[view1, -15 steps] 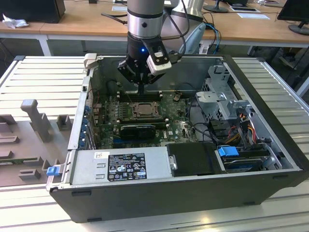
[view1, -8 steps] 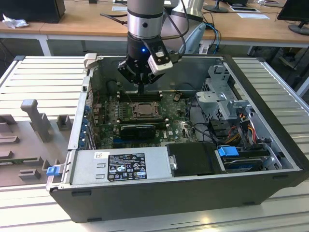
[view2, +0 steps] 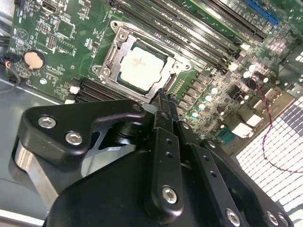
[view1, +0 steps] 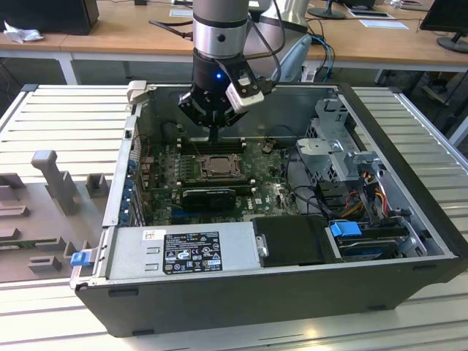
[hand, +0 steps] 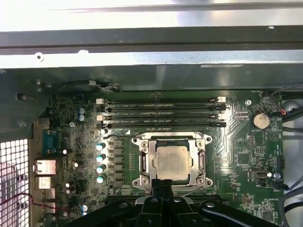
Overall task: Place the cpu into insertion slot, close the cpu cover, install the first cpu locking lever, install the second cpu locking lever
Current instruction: 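Install the first cpu locking lever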
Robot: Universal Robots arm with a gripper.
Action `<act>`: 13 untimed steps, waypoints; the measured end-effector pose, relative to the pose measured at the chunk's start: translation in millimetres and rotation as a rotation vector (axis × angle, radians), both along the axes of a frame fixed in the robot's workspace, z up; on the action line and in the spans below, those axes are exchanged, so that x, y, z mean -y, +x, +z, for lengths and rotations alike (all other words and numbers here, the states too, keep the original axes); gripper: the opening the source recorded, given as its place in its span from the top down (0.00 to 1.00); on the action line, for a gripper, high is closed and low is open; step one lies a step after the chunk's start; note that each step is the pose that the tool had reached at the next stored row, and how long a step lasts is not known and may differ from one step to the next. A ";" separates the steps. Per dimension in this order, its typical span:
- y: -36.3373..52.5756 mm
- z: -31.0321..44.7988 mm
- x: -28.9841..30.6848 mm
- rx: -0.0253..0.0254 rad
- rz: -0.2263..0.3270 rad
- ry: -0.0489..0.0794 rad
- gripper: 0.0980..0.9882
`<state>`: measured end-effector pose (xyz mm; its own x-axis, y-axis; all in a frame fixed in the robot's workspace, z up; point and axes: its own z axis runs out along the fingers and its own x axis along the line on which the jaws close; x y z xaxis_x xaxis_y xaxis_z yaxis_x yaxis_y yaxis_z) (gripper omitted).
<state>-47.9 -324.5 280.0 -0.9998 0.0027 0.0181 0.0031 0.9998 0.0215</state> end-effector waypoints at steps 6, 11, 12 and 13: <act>-0.8 -0.8 0.2 0.0036 0.086 0.000 0.99; -19.6 -3.5 0.9 0.0119 0.087 0.006 0.99; -26.3 -4.4 0.9 0.0121 0.087 0.008 0.99; -31.9 -5.2 0.9 0.0122 0.087 0.011 0.99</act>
